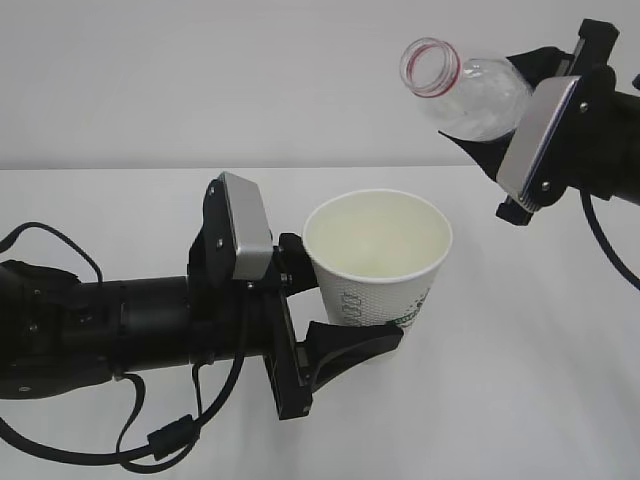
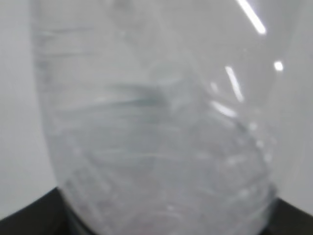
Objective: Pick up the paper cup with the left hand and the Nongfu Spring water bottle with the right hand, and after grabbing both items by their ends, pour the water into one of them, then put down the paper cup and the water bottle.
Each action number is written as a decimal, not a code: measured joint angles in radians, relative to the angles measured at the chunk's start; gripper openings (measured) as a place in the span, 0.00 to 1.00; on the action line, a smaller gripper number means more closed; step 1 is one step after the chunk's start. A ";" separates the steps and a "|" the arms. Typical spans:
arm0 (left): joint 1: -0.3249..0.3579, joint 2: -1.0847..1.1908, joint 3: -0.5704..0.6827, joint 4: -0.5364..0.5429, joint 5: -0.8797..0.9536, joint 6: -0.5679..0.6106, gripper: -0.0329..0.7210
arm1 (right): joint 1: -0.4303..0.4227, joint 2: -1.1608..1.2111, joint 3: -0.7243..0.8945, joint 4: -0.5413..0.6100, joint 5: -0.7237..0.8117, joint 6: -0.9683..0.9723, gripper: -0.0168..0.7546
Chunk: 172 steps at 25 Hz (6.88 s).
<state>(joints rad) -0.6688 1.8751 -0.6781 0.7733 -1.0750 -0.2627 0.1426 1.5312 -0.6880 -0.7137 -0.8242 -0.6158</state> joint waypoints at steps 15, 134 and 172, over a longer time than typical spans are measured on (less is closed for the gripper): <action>0.000 0.000 0.000 -0.002 0.000 0.027 0.75 | 0.000 0.002 0.000 0.002 0.002 -0.071 0.62; 0.000 0.004 0.000 -0.012 -0.005 0.031 0.75 | 0.000 -0.012 -0.045 -0.073 0.106 -0.464 0.62; 0.000 0.004 0.000 0.010 0.030 0.000 0.75 | 0.000 -0.014 -0.045 -0.073 0.105 -0.466 0.62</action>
<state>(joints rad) -0.6688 1.8795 -0.6781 0.7832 -1.0449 -0.2627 0.1426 1.5172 -0.7331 -0.7864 -0.7197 -1.0819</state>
